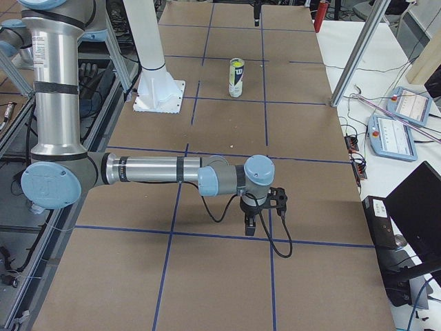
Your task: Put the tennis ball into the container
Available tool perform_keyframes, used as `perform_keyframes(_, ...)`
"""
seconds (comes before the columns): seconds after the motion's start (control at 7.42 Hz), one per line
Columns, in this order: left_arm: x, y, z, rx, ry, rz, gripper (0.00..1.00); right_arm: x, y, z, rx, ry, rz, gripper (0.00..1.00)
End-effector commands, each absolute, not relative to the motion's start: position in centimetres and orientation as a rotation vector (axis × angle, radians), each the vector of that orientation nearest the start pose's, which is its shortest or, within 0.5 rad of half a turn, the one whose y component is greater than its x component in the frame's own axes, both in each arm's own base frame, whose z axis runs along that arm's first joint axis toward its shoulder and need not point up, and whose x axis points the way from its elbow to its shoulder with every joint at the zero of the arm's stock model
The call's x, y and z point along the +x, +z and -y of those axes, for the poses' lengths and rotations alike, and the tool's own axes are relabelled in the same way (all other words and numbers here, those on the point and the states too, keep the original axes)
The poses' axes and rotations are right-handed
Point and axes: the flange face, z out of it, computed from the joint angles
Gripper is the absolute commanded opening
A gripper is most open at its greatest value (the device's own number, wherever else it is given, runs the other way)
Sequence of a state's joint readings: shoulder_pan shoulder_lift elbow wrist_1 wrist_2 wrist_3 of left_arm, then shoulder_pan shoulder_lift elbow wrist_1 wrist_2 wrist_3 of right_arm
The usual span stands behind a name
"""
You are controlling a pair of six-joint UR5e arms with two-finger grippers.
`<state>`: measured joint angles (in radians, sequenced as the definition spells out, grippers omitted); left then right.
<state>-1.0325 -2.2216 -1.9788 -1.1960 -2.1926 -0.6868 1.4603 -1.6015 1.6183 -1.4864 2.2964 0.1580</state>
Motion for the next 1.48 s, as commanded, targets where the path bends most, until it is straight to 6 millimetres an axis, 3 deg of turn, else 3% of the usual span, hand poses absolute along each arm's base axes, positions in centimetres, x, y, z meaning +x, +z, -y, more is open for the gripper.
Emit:
perform_keyframes(0.0,13.7,26.6,60.0,0.289,0.163,-0.755,1.00,1.3,64.5,49.0,-0.001,0.009,0.731,1.00)
perform_keyframes(0.13,9.1,34.7,61.0,0.274,0.139,-0.726,1.00,1.3,64.5,49.0,-0.001,0.009,0.731,1.00)
perform_keyframes(0.27,6.5,43.7,60.7,0.271,0.131,-0.708,1.00,1.3,64.5,49.0,-0.001,0.009,0.731,1.00)
perform_keyframes(0.4,2.3,50.5,59.2,0.294,0.145,-0.683,1.00,1.3,64.5,49.0,-0.001,0.009,0.731,1.00)
perform_keyframes(0.54,1.5,54.5,58.7,0.239,0.147,-0.666,1.00,1.3,64.5,49.0,-0.001,0.009,0.731,1.00)
perform_keyframes(0.67,-4.6,59.3,56.7,0.199,0.052,-0.648,1.00,1.3,64.5,49.0,-0.001,0.009,0.731,1.00)
perform_keyframes(0.81,-8.6,63.5,52.9,0.184,0.078,-0.645,1.00,1.3,64.5,49.0,-0.001,0.009,0.731,1.00)
perform_keyframes(0.94,-9.6,66.2,49.9,0.123,0.071,-0.705,1.00,1.3,64.5,49.0,-0.001,0.009,0.731,1.00)
perform_keyframes(1.08,-10.7,66.7,48.7,0.050,0.018,-0.727,1.00,1.3,64.5,49.0,-0.002,0.007,0.731,1.00)
perform_keyframes(1.35,-10.6,63.1,48.5,0.046,0.018,-0.731,1.00,1.3,64.5,49.0,-0.001,0.009,0.731,1.00)
